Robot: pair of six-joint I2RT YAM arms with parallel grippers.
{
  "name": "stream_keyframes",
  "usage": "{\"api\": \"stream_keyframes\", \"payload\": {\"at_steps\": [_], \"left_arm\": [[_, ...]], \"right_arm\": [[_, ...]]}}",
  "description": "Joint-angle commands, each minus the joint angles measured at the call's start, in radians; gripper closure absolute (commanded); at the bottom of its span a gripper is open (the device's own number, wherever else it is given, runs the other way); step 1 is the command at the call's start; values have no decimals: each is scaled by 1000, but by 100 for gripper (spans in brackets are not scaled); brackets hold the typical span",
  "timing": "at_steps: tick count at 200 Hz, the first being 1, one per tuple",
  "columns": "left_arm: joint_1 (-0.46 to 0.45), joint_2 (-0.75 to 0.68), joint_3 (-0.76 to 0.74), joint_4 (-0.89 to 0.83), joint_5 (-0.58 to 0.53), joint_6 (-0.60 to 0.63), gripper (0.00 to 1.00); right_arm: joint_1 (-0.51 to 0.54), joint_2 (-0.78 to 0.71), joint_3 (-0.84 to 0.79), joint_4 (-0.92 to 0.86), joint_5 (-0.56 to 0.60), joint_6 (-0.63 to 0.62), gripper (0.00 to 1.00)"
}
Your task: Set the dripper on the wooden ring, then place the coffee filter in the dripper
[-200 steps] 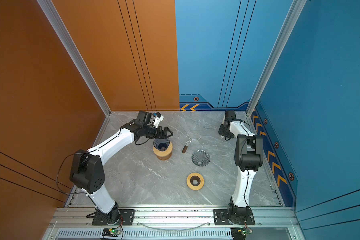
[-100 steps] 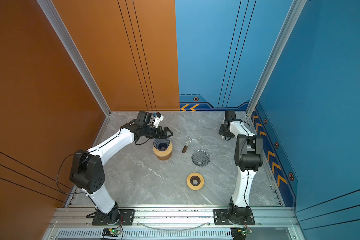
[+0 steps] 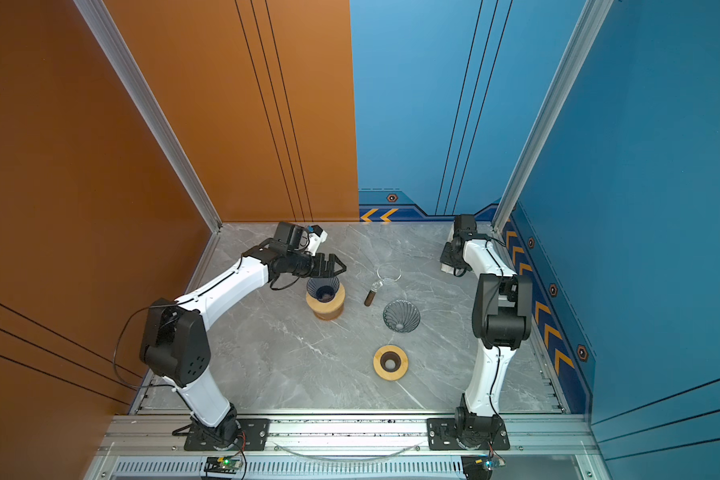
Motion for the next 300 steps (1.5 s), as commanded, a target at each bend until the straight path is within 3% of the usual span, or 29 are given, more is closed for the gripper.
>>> {"api": "stream_keyframes", "payload": {"at_steps": [1,117,158,232,300], "left_arm": [[-14,23,26,-24,36,-6,2],[-13,35,30,-25,37,-4,2],[-13,36,26,-25,38,-5,2],[-13,27,36,-24,38,-3,2],[-15,8,39,-24,34,1,2]], "right_arm": [[-10,-22,18,-53,-1,-17,100],[6,60,22,-4,-10,-18,96],[8,92,30,7,-13,-18,88],[19,-72,-45,5,-38,-32,72],[51,-129,-65,6,-32,-50,70]]}}
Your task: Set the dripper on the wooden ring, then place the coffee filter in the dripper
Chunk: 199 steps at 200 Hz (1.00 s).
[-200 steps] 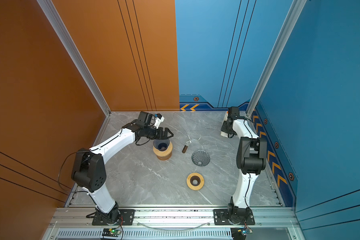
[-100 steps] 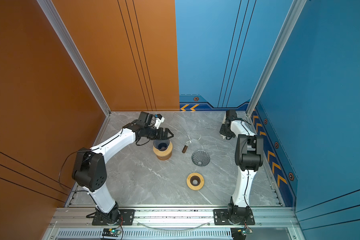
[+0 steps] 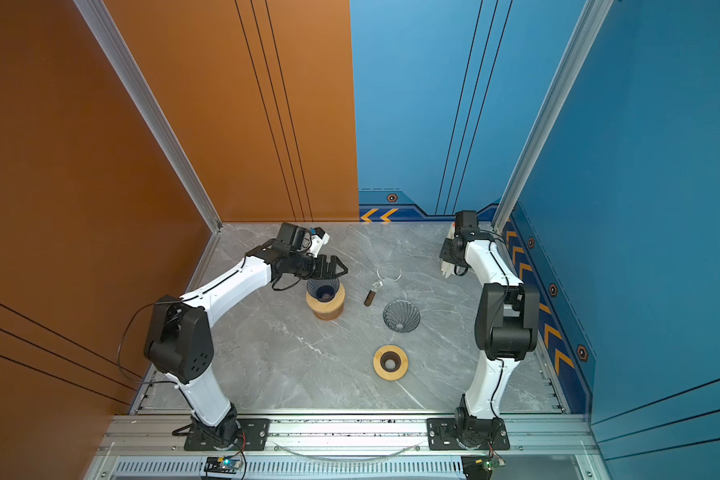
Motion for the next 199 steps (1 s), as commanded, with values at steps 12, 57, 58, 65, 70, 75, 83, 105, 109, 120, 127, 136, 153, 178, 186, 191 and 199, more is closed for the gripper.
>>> {"api": "stream_keyframes", "payload": {"at_steps": [12,57,58,65,70,75,83,105,109,120,127,136,153,178,186,191,199], "left_arm": [[-10,-24,30,-17,17,3,2],[-7,-46,13,-18,12,7,2],[-6,-46,12,-17,12,7,2],[-5,-47,8,-17,12,7,2],[-4,-49,6,-17,10,7,2],[-3,-49,6,-17,9,7,2],[-2,-50,3,-17,9,7,2],[1,-48,0,-17,11,7,2],[2,-48,0,-17,11,7,2],[2,-48,1,-18,11,7,2],[2,-49,0,-17,12,7,2],[3,-46,0,-17,13,7,2],[5,-45,0,-17,13,7,2],[7,-43,1,-17,14,7,2],[6,-42,3,-17,16,6,2],[5,-41,4,-17,16,6,2],[5,-41,3,-17,16,5,2]], "right_arm": [[31,17,3,-4,0,-26,71],[49,98,62,-5,29,-5,74],[50,99,63,-5,30,-5,74],[50,111,75,-5,34,0,74],[50,120,83,-5,35,4,74],[51,128,90,-5,38,9,74],[50,141,101,-7,45,13,74],[51,177,137,-23,82,23,74],[50,181,140,-25,89,23,74],[51,188,145,-27,106,26,74],[51,188,149,-31,116,27,75],[51,210,153,-33,129,26,75],[49,233,159,-35,138,23,77],[48,254,175,-35,134,22,79],[47,263,181,-35,133,22,79],[48,266,184,-35,132,23,79],[48,271,190,-35,131,22,79]]}}
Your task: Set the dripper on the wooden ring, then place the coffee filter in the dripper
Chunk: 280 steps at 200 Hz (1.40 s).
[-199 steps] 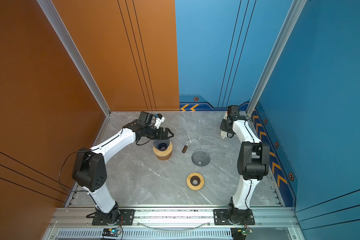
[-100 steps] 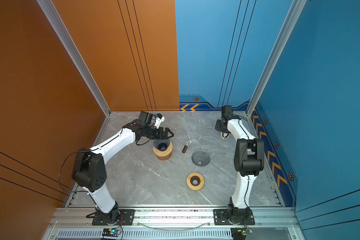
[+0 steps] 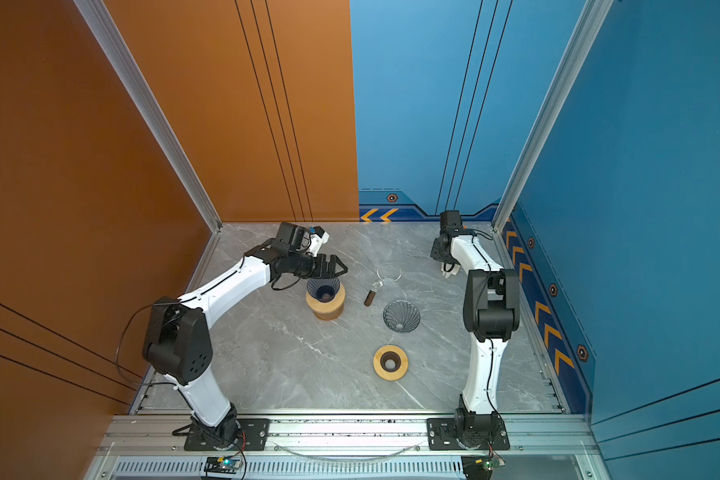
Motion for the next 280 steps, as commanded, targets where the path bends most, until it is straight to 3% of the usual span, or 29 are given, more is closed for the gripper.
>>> {"api": "stream_keyframes", "payload": {"at_steps": [1,107,280], "left_arm": [[4,-30,3,-17,15,4,2],[4,-25,6,-17,20,2,2],[2,-23,9,-17,28,2,2]], "right_arm": [[-1,23,38,-27,22,13,80],[-2,-8,6,-29,24,7,100],[1,-143,-111,-45,4,7,100]]}}
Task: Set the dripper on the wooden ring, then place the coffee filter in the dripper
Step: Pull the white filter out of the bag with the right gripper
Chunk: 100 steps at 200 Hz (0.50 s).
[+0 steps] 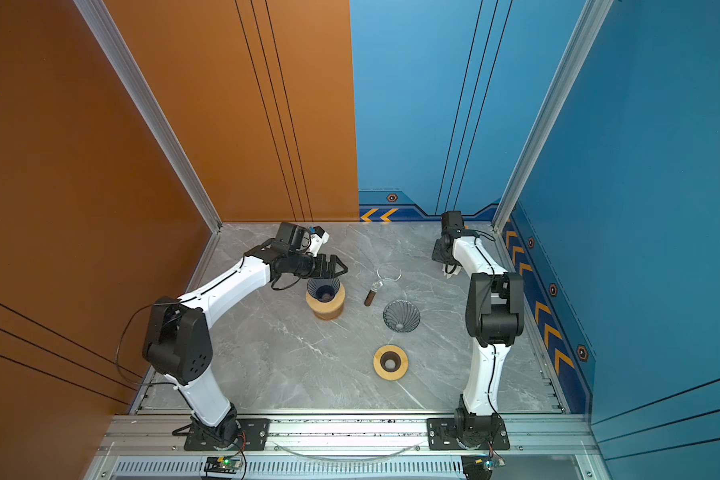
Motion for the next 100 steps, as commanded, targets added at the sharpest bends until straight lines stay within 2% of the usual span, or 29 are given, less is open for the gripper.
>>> {"api": "stream_keyframes", "payload": {"at_steps": [1,100], "left_arm": [[2,-24,10,-17,27,3,2],[-7,-37,19,-17,24,3,2]], "right_arm": [[1,-48,-34,-33,3,5,100],[31,-213,-123,-87,-52,-24,100]]}}
